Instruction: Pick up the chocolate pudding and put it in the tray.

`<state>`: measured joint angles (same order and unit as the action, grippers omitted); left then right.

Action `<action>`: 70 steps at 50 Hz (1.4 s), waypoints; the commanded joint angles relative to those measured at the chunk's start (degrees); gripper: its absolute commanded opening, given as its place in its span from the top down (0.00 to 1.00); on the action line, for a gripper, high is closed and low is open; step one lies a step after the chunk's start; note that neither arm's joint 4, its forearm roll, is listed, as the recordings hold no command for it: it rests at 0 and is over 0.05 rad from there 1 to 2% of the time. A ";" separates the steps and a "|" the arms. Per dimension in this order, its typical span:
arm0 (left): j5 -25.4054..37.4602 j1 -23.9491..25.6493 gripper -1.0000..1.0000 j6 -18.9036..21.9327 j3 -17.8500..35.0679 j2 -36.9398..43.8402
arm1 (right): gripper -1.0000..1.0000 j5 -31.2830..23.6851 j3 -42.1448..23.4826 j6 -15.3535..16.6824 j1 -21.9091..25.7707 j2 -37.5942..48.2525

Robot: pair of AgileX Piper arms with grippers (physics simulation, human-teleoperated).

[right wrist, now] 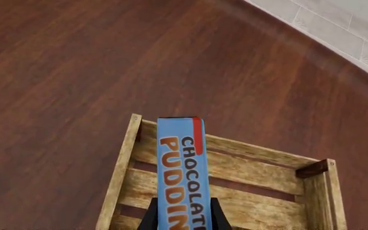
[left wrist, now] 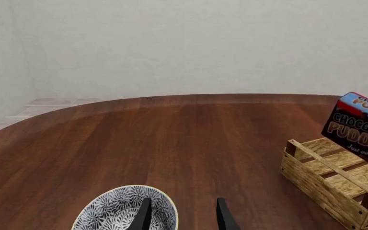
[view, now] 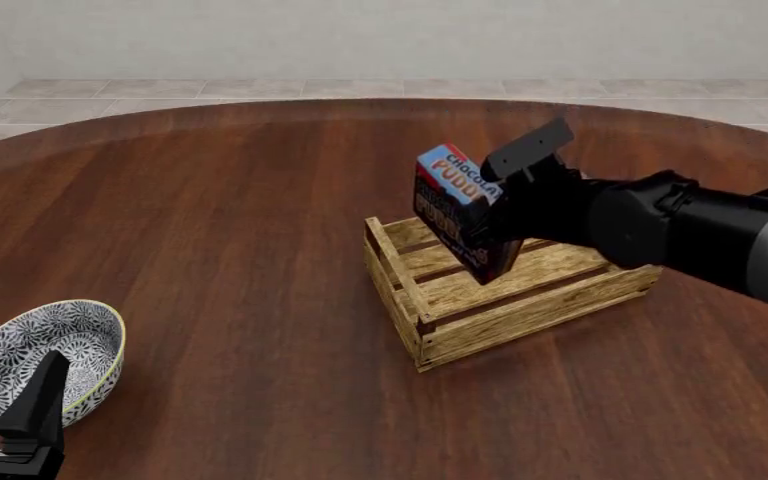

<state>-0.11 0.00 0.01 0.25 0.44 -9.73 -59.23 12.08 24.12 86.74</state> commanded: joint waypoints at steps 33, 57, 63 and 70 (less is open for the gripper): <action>0.00 0.00 0.00 0.00 0.00 0.00 | 1.00 3.60 4.11 -3.19 0.01 -0.14; 0.00 0.00 0.00 0.00 0.00 0.00 | 1.00 5.18 5.57 -3.61 -0.10 0.76; 0.00 0.00 0.00 0.00 0.00 0.00 | 1.00 5.39 5.86 -3.91 0.02 0.86; 0.00 0.00 0.00 0.00 0.00 0.00 | 1.00 5.44 5.91 -4.00 0.13 0.85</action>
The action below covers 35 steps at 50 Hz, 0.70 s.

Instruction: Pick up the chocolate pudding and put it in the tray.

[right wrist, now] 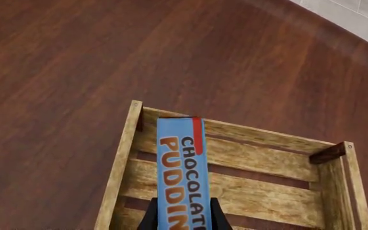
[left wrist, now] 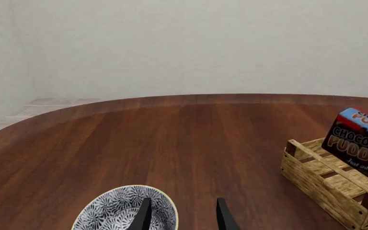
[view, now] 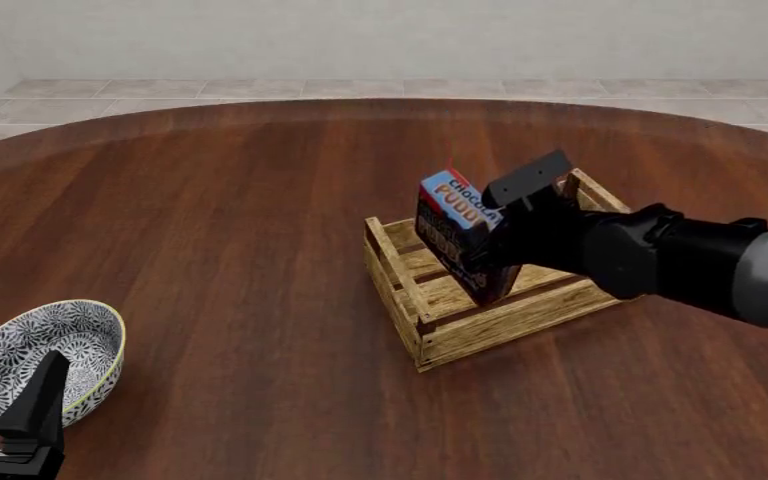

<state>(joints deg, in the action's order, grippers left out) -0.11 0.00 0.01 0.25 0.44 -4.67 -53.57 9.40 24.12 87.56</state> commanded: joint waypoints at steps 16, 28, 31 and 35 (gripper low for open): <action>0.00 0.00 0.00 0.00 0.00 0.00 | 1.00 1.84 1.32 -1.64 0.18 0.90; 0.00 0.00 0.00 0.00 0.00 0.00 | 1.00 2.93 1.70 -2.11 0.50 1.75; 0.00 0.00 0.00 0.00 0.00 0.00 | 1.00 3.04 1.62 -1.97 0.35 2.08; 0.00 0.00 0.00 0.00 0.00 0.00 | 1.00 2.89 1.26 -2.01 0.30 2.28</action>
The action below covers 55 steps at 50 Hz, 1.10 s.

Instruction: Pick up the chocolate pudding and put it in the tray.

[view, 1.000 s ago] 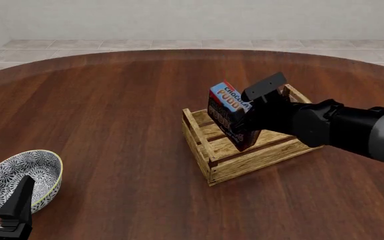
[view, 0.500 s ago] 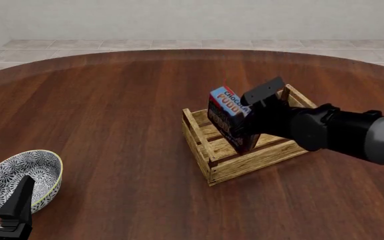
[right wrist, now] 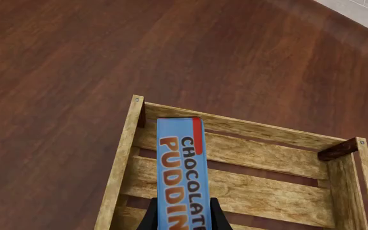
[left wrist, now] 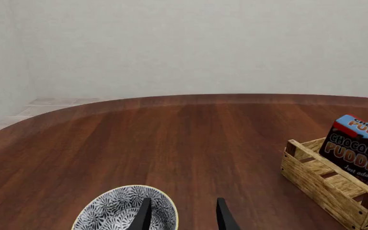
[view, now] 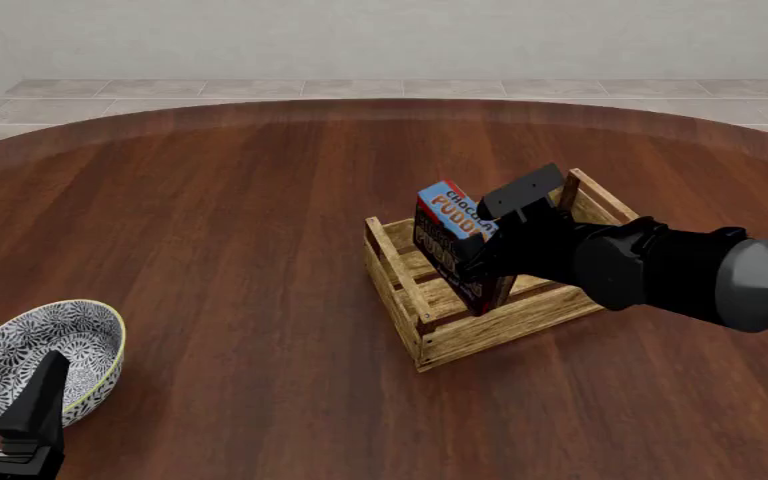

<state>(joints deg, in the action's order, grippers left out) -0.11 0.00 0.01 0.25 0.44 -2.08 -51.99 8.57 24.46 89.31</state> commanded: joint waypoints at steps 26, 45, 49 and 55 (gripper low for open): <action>0.00 0.00 0.00 0.00 0.00 0.00 | 1.00 2.00 0.54 -1.54 -0.08 2.16; 0.00 0.00 0.00 0.00 0.00 0.00 | 1.00 2.36 1.19 -1.83 0.07 2.31; 0.00 0.00 0.00 0.00 0.00 0.00 | 1.00 2.77 1.45 -1.73 0.14 2.62; 0.00 0.00 0.00 0.00 0.00 0.00 | 1.00 3.24 1.74 -1.91 0.04 3.01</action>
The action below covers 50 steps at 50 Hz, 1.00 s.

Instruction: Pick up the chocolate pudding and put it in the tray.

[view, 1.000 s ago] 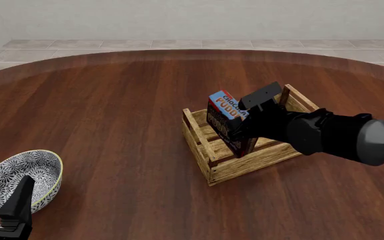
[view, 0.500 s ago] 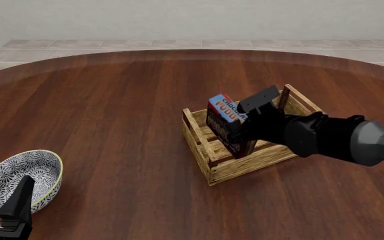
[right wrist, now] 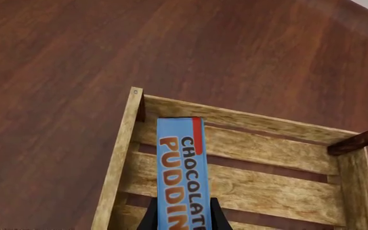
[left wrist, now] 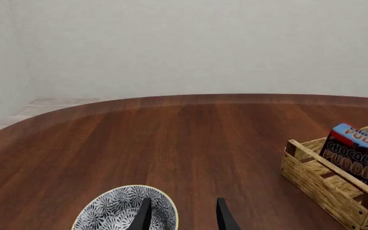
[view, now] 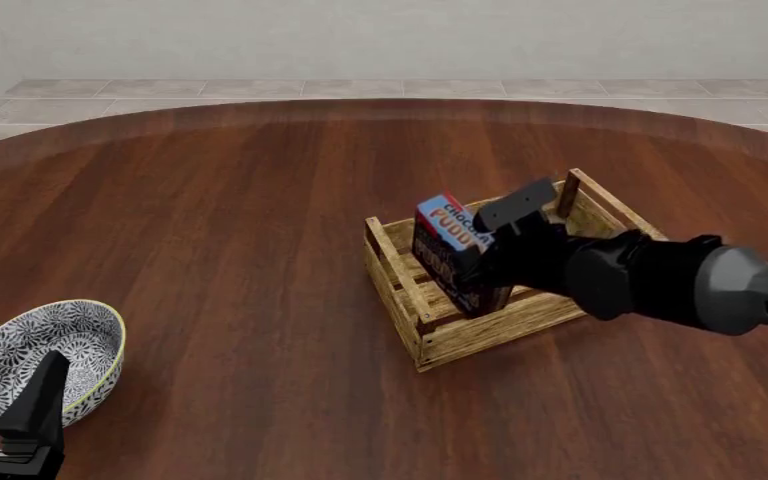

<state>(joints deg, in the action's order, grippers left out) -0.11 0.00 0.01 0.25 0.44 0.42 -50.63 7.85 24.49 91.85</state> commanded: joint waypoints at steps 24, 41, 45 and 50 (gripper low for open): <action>0.00 0.00 0.00 0.00 0.00 0.00 | 1.00 1.21 1.27 -1.27 0.09 0.58; 0.00 0.00 0.00 0.00 0.00 0.00 | 1.00 2.46 1.82 -1.93 -0.05 1.68; 0.00 0.00 0.00 0.00 0.00 0.00 | 1.00 2.65 2.00 -2.11 0.18 1.66; 0.00 0.00 0.00 0.00 0.00 0.00 | 1.00 2.93 2.15 -2.27 0.26 1.94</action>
<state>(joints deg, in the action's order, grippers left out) -0.11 0.00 0.01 0.25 0.44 2.93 -49.24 7.06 24.49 93.25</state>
